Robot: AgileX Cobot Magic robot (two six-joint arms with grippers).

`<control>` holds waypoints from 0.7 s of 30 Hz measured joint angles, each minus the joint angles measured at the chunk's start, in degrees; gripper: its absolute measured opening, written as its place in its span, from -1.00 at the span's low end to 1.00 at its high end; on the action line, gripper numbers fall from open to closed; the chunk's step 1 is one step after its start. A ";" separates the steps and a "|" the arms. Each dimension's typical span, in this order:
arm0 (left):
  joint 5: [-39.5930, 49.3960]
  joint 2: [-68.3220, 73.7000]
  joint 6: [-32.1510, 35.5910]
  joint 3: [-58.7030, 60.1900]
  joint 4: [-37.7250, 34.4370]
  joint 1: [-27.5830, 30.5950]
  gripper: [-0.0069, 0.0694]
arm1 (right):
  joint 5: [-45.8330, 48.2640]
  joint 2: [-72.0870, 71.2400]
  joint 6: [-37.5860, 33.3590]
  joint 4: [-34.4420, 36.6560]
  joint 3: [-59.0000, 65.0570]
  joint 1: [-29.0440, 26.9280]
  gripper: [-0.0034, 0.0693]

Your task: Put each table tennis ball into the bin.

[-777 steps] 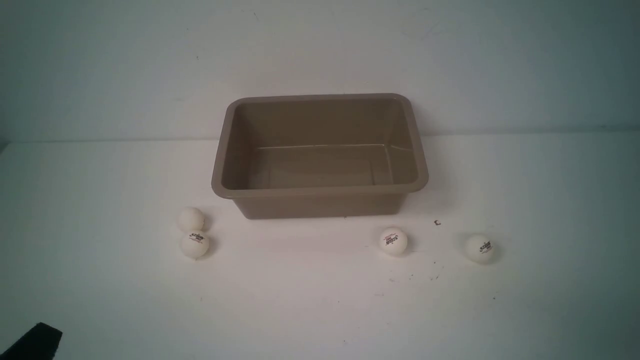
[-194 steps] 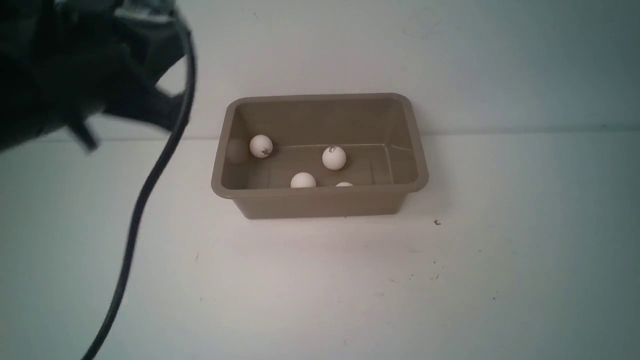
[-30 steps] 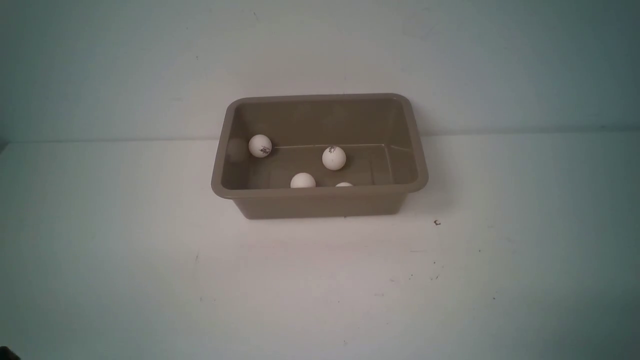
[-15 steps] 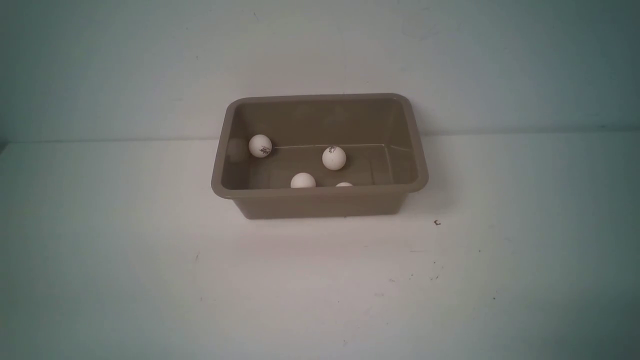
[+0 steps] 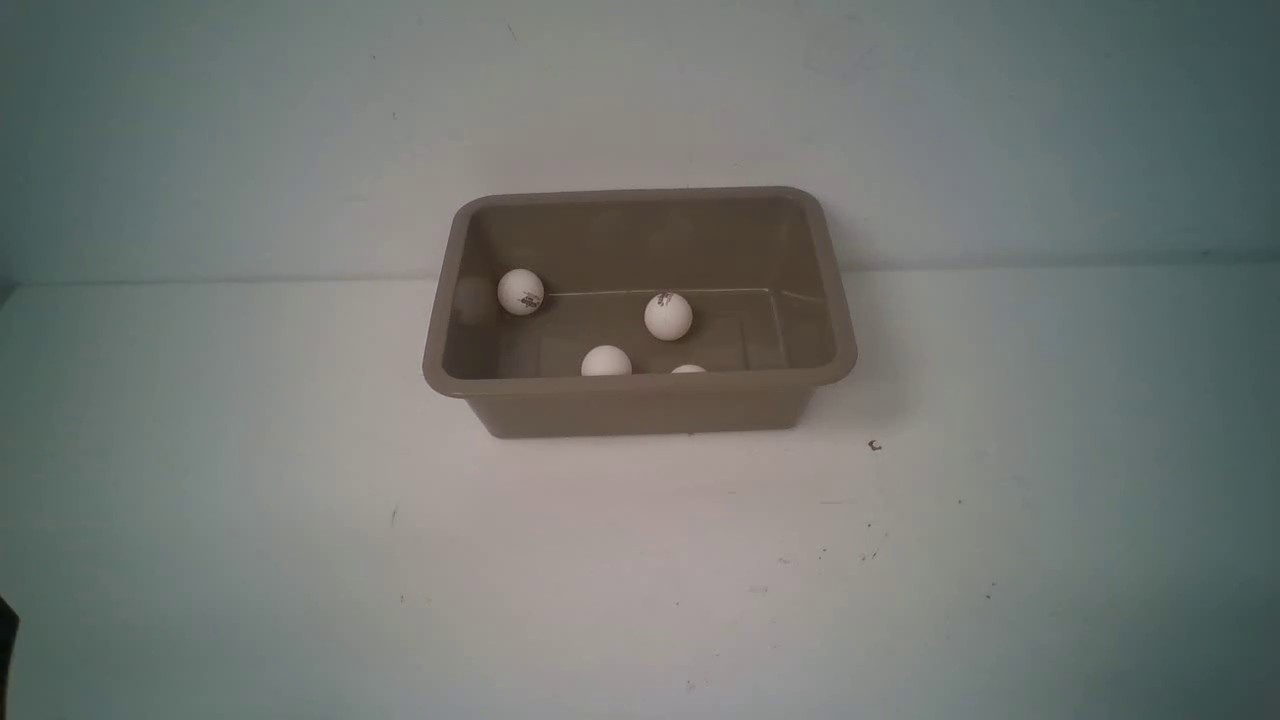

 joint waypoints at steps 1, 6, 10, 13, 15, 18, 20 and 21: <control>0.69 0.00 -1.13 0.68 0.71 0.00 -0.83 | 0.00 0.00 0.00 0.00 0.00 0.00 -0.93; 4.97 0.00 -2.65 1.10 2.18 0.00 -0.83 | 0.00 0.00 0.00 0.00 0.00 0.00 -0.93; 11.18 0.00 -2.78 1.10 4.84 0.00 -0.83 | 0.00 0.00 0.00 0.00 0.00 0.00 -0.93; 15.22 0.00 -2.78 1.10 5.99 0.00 -0.83 | 0.00 0.00 0.00 0.00 0.00 0.00 -0.93; 16.82 0.00 -2.78 1.10 6.33 0.00 -0.83 | 0.00 0.00 0.00 0.00 0.00 0.00 -0.93; 18.49 0.00 -2.78 1.10 6.51 0.00 -0.83 | 0.00 0.00 0.00 0.00 0.00 0.00 -0.93; 18.55 0.00 -2.84 1.10 6.51 0.00 -0.83 | 0.00 0.00 0.00 0.00 0.00 0.00 -0.93; 18.55 0.00 -2.84 1.10 6.51 0.00 -0.83 | 0.00 0.00 0.00 0.00 0.00 0.00 -0.93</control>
